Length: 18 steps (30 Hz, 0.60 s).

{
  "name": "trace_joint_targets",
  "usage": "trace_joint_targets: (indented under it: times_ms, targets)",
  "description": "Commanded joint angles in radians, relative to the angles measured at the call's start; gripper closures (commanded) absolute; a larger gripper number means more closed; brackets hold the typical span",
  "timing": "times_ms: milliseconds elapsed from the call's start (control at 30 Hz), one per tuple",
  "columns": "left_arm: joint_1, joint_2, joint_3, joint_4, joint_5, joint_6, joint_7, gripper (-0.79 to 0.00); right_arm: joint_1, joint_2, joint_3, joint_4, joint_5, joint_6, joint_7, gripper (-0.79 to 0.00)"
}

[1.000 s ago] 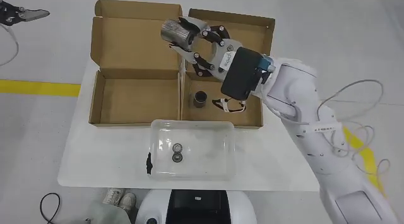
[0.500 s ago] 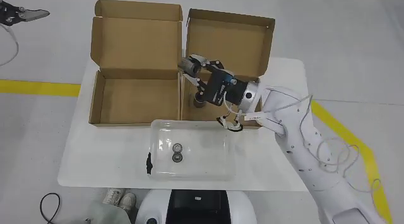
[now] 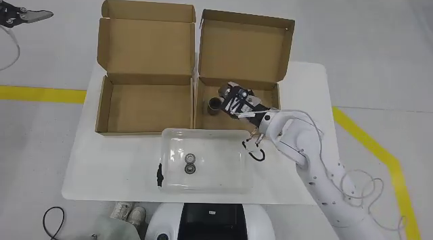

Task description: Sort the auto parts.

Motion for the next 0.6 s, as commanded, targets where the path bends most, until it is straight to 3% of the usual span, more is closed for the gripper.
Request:
trace_joint_targets:
  times_ms: [0, 567]
  targets:
    - [0.0, 0.0, 0.0, 0.0, 0.0, 0.0, 0.0, -0.785, -0.01, 0.001, 0.005, 0.0, 0.018, 0.002, 0.052, 0.0]
    - [0.0, 0.0, 0.0, 0.0, 0.0, 0.0, 0.0, -0.785, 0.071, -0.02, -0.066, 0.216, 0.094, 0.037, 0.182, 0.0]
